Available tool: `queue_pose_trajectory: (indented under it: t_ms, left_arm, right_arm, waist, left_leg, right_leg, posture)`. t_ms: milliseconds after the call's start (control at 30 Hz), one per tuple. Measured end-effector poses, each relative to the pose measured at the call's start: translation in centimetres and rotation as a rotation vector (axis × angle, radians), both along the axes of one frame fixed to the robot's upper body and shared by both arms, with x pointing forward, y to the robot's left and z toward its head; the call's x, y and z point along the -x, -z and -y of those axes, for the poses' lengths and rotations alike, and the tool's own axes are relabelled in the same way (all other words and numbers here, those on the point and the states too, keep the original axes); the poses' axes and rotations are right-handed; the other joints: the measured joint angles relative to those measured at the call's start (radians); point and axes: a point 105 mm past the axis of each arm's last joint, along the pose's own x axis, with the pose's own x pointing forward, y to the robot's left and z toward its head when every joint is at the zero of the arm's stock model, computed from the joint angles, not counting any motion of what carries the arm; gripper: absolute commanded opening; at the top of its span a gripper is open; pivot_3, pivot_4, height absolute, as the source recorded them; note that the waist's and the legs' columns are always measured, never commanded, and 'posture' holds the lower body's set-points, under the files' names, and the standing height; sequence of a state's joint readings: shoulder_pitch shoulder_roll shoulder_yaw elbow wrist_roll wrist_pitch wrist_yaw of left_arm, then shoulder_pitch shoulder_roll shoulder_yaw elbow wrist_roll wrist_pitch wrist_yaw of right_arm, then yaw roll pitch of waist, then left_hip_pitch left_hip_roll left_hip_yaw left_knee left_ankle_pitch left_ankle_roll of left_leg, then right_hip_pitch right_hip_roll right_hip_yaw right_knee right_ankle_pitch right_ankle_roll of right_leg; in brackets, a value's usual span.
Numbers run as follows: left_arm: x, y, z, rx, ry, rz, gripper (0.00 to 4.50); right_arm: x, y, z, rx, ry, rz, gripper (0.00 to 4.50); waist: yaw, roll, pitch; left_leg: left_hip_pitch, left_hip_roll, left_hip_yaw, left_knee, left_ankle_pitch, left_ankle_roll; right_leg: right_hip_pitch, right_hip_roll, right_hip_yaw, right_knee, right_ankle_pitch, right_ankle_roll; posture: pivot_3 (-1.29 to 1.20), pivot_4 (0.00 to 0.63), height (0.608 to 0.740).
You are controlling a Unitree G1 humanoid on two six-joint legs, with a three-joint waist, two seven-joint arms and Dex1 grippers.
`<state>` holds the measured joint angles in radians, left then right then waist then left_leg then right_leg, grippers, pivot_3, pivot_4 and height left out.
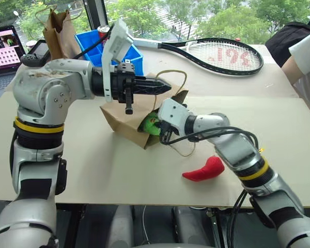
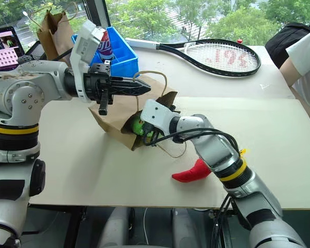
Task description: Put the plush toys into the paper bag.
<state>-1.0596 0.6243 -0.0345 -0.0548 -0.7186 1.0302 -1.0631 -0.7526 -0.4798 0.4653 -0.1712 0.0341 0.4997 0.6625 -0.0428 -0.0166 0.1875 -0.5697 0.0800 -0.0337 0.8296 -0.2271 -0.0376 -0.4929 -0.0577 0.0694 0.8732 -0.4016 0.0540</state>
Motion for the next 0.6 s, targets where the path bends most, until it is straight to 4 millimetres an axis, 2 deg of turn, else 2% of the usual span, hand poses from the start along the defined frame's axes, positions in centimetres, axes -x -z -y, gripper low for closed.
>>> queue_pose_trajectory:
  t_ms: [100,200,400,467,500,600]
  left_arm:
    - [0.1,-0.2,0.0,0.013,-0.003,0.003,0.0]
    - [0.1,-0.3,0.2,0.019,-0.002,0.005,0.0]
    - [0.1,-0.3,0.5,0.03,0.006,0.0,0.0]
    - [0.2,-0.3,0.6,0.033,0.009,-0.001,0.0]
    - [0.2,-0.3,0.5,0.033,0.007,-0.001,0.0]
    - [0.1,-0.3,0.5,0.032,0.004,0.0,0.0]
  right_arm:
    - [1.1,-0.6,-1.5,-0.019,-0.112,0.118,0.06]
    - [1.8,-0.3,-2.9,-0.005,-0.206,0.226,0.06]
    - [1.2,0.8,-4.1,-0.007,-0.237,0.368,0.06]
    - [0.9,1.6,-3.8,-0.065,-0.206,0.309,0.89]
    - [0.9,1.9,-3.7,-0.077,-0.199,0.292,1.06]
    - [0.5,1.5,-2.8,-0.148,-0.157,0.232,2.06]
  waist:
    - [-0.002,0.0,0.0]
    - [-0.003,0.0,0.0]
    - [-0.003,0.0,0.0]
    - [-0.002,-0.001,0.0]
    - [-0.002,-0.001,0.0]
    - [-0.002,-0.001,0.001]
  left_leg:
    - [0.0,0.0,0.0,0.0,0.0,0.0]
    - [0.0,0.0,0.0,0.0,0.001,-0.001]
    - [0.0,0.0,0.0,0.0,0.002,-0.004]
    - [0.0,0.0,-0.001,0.001,0.002,-0.004]
    - [0.0,0.0,-0.001,0.001,0.002,-0.004]
    - [-0.001,0.0,-0.001,0.002,0.002,-0.004]
  right_leg:
    - [0.0,0.0,0.0,0.0,0.0,0.0]
    - [0.0,0.0,0.0,0.001,0.0,0.0]
    - [0.0,0.0,0.0,0.002,0.0,0.0]
    - [0.0,0.0,0.0,0.002,0.0,0.0]
    - [0.0,0.0,0.0,0.002,0.0,0.0]
    - [0.0,0.0,0.0,0.003,0.0,0.0]
  posture:
    - [0.0,0.15,0.66]
    - [0.0,0.15,0.66]
    - [0.0,0.15,0.66]
    - [0.0,0.15,0.66]
    - [0.0,0.15,0.66]
    - [0.0,0.15,0.66]
